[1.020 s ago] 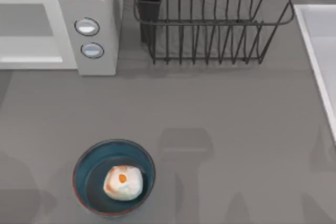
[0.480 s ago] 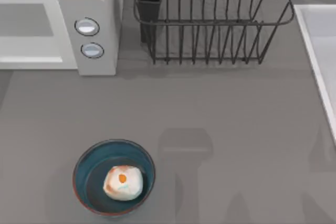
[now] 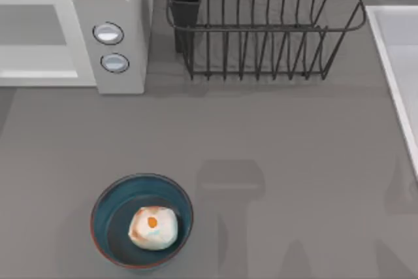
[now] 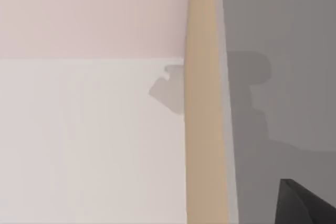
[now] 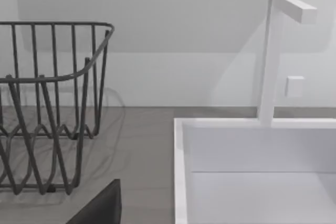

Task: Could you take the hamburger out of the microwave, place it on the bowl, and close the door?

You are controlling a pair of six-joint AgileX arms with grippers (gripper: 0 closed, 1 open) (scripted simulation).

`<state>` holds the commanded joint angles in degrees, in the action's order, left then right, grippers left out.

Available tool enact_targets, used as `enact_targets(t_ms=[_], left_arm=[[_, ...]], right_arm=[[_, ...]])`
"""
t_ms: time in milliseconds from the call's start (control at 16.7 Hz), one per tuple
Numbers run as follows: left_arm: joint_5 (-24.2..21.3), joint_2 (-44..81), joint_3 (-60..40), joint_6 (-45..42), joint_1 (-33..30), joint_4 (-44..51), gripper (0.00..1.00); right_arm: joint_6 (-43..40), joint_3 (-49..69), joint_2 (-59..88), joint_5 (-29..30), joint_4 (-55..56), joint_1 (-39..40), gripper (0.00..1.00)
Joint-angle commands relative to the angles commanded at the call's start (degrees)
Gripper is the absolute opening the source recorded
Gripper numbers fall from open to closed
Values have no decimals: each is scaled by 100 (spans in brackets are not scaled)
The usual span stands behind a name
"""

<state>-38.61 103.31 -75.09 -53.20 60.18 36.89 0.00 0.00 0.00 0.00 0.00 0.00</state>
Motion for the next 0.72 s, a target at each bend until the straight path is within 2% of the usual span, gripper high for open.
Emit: enact_targets(t_ms=[300, 720], left_arm=[[-9, 402, 875, -17, 24, -1333, 0], [13, 346, 1103, 44, -52, -1523, 0]], right_arm=[[0, 0, 0, 0, 0, 0, 100], [0, 0, 0, 0, 0, 0, 100]])
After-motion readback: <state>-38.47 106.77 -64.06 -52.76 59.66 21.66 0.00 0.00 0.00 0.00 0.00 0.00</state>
